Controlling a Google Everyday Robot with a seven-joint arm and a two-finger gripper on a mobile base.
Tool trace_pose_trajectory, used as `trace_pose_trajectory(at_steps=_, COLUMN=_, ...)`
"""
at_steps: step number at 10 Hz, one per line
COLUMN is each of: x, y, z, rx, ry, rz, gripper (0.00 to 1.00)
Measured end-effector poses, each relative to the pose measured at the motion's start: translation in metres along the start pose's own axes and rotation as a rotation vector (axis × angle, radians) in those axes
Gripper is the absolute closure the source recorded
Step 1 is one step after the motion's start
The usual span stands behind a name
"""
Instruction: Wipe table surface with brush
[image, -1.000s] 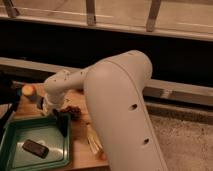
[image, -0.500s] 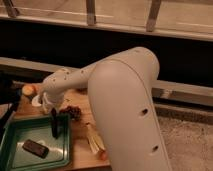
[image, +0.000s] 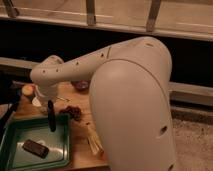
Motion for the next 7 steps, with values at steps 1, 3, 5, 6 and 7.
trace_pose_trajectory(at_steps=1, x=0.003, y=-0.006, z=-0.013, rx=0.036, ry=0.016, rz=0.014, gripper=1.0)
trace_pose_trajectory(at_steps=3, x=0.02, y=-0.029, z=-0.033, rx=0.103, ry=0.045, rz=0.056, gripper=1.0)
trace_pose_trajectory(at_steps=5, x=0.048, y=-0.065, z=-0.057, rx=0.182, ry=0.085, rz=0.132, gripper=1.0)
trace_pose_trajectory(at_steps=6, x=0.06, y=-0.084, z=-0.065, rx=0.216, ry=0.105, rz=0.174, gripper=1.0)
trace_pose_trajectory(at_steps=7, x=0.069, y=-0.098, z=-0.07, rx=0.245, ry=0.128, rz=0.203, gripper=1.0)
